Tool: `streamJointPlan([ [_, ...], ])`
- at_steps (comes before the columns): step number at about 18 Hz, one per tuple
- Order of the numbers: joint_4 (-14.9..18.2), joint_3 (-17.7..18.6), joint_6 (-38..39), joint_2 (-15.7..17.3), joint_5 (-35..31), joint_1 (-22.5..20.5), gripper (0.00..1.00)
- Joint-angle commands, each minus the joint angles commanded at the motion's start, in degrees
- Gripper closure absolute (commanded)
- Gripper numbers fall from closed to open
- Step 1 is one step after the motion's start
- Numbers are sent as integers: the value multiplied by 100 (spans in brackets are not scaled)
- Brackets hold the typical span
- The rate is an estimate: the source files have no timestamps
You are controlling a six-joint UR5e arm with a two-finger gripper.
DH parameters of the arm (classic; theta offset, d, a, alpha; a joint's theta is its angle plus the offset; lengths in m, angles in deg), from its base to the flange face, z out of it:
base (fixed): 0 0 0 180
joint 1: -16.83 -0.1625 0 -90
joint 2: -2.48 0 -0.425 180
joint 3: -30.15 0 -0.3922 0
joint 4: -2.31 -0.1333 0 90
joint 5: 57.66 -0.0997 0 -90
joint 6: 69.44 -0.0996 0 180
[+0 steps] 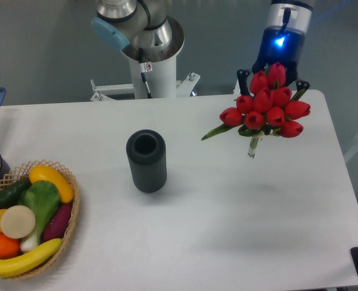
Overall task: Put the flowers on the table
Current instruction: 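Lower the held red tulips toward the table beside the black vase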
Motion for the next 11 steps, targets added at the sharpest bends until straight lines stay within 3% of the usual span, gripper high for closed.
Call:
streamJointPlan([
  [5,26,88,-403,-149,-1600,299,61],
  [11,26,71,-791,-693,-2594,317,61],
])
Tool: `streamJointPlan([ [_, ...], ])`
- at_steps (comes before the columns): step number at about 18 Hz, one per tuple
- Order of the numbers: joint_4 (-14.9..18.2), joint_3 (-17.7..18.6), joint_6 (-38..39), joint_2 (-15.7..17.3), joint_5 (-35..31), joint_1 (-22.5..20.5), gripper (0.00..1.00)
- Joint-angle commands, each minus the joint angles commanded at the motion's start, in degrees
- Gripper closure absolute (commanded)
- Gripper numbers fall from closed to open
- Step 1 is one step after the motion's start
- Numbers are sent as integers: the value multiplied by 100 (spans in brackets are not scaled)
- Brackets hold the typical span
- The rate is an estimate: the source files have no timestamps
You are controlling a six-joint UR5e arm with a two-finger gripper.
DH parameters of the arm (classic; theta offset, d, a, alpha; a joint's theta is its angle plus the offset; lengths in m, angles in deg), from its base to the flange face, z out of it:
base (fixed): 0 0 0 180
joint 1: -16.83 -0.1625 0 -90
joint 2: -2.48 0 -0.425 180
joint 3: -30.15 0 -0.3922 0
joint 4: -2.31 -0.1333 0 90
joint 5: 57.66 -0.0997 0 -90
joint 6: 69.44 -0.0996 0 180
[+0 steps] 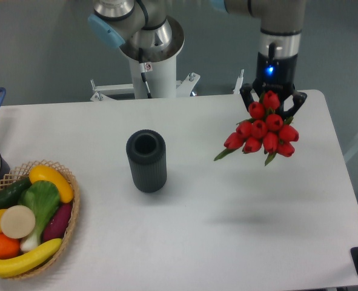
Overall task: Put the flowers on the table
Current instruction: 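Lower the held red tulips toward the table beside the black vase, then lay the tulips flat on the table and open the gripper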
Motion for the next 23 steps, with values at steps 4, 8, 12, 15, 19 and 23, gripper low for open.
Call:
streamJointPlan([
  [4,-9,-254,-105,-641,-342,280,61],
  [8,-17,-378,-334,-1178,-879,518,61],
  [12,35,-457,-334,-1424,-889,606,61],
  [15,9,-501,-326,-1609,-889,685,61],
  [19,-26,-501,-273,-1750,-889,826,59],
  [23,-35,-484,-264,-1802,-880,852,59],
])
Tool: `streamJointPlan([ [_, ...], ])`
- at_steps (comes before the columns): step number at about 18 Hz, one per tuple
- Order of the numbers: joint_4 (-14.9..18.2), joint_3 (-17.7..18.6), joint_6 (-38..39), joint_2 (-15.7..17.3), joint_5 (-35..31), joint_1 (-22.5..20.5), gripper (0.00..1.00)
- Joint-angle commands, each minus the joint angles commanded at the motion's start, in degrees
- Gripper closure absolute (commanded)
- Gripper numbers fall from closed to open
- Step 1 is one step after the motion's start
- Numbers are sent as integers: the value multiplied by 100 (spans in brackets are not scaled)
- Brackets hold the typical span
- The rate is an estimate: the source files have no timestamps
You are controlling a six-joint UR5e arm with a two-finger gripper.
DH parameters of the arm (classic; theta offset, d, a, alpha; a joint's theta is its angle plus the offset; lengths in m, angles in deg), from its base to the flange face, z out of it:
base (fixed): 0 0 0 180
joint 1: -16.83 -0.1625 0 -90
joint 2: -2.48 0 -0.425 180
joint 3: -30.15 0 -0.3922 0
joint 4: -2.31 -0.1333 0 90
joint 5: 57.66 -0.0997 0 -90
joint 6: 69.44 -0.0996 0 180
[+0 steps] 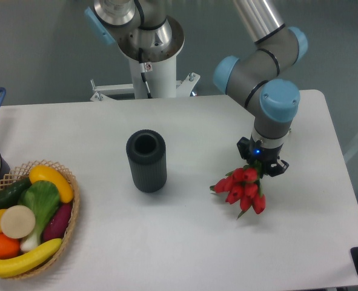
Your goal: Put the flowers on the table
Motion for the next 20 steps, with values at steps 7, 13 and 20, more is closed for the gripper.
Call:
streamJointPlan([
  [7,-44,-70,18,-97,0,35,8],
  [13,-53,-97,-9,-1,35,-43,0],
  [20,0,-149,0,948,88,-404,0],
])
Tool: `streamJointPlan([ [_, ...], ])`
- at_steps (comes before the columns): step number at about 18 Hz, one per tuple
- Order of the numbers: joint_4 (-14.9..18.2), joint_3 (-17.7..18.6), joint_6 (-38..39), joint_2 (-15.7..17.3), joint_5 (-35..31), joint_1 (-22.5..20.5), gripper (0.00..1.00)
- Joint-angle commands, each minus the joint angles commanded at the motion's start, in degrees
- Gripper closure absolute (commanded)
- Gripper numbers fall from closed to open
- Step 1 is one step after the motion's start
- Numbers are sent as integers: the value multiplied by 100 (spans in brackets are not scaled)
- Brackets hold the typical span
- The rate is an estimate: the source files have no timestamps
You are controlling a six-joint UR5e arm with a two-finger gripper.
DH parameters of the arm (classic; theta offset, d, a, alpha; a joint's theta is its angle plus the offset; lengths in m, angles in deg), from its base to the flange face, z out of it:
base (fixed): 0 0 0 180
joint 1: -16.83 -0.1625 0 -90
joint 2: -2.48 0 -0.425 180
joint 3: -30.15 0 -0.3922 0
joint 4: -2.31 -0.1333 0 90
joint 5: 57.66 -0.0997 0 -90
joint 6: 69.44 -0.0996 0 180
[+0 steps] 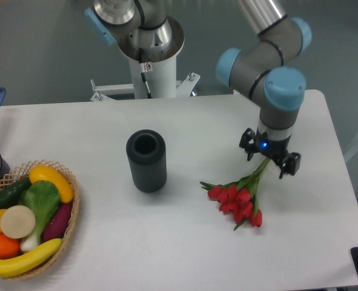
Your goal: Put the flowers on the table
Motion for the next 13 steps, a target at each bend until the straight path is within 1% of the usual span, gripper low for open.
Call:
streamJointPlan([
  [3,79,-52,-18,378,-9,-35,0],
  [4,131,-61,-26,457,17,-36,0],
  [5,254,-79,-26,606,70,-18,0],
  [8,710,-272,-114,888,403,-70,0],
  [10,1053,-465,-350,924,501,-114,0],
  [11,1246,-527,-613,915,536,-158,0],
  [13,1756,-623,-1384,915,711,-386,0],
])
